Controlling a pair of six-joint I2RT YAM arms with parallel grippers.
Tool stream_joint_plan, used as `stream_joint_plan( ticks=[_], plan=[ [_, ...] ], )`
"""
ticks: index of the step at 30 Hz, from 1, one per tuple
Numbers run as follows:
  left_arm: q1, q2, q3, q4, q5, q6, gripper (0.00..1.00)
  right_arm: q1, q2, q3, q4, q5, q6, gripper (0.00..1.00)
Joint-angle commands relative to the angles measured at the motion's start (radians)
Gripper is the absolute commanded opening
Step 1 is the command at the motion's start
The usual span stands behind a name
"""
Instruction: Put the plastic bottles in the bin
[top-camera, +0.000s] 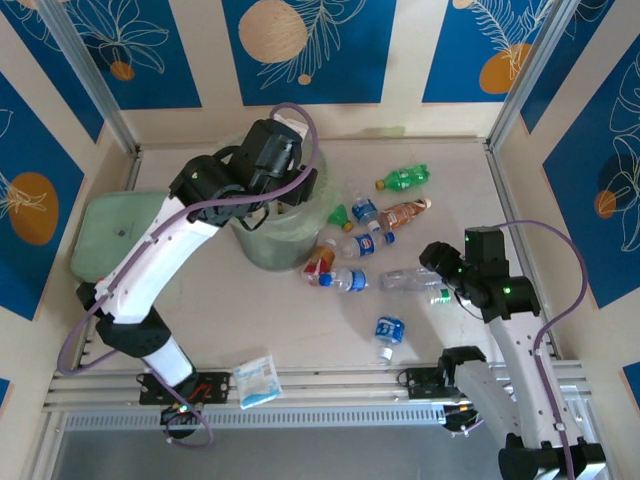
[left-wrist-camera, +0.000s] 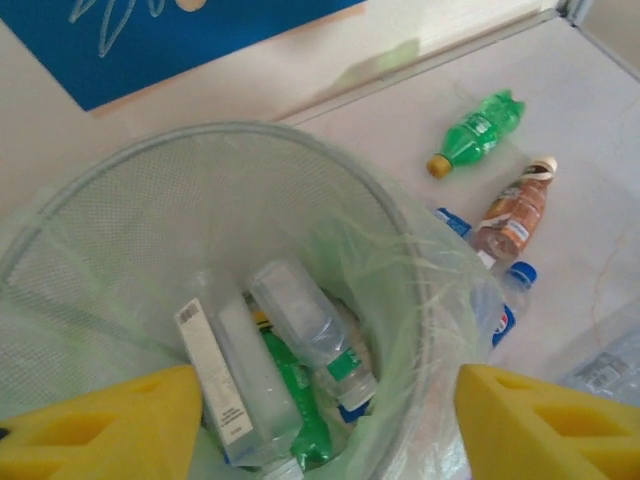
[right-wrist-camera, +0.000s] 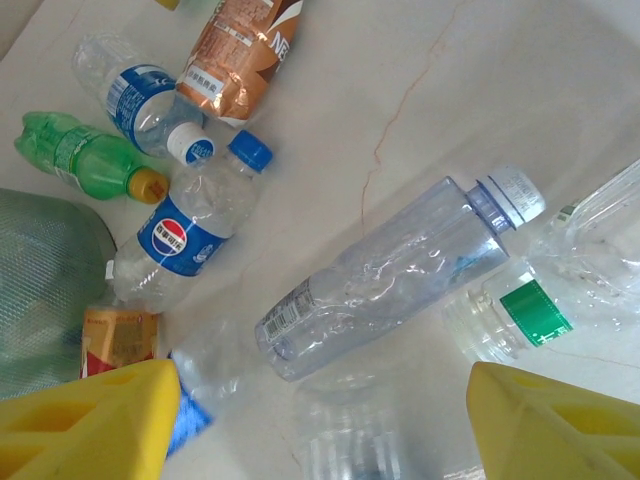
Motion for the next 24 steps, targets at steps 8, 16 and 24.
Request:
stream_joint_plan(
  ticks=[8,16,24],
  plan=[
    [-0.095,-0.155,-0.588,0.211,0.296,-0.065,0.82,0.181,0.171,0.027,-0.026,0.017,0.067,0.78],
    [-0.13,-0.298,-0.873,0.373,0.355,-0.177,0.82,0.301,0.257,-0.021,-0.159,0.16,0.249,0.77],
    [-0.136,-0.291,-0.818,0.341,0.306,-0.116,0.86,0.334,0.23,-0.041,-0.224,0.215,0.283,0.77]
  ],
)
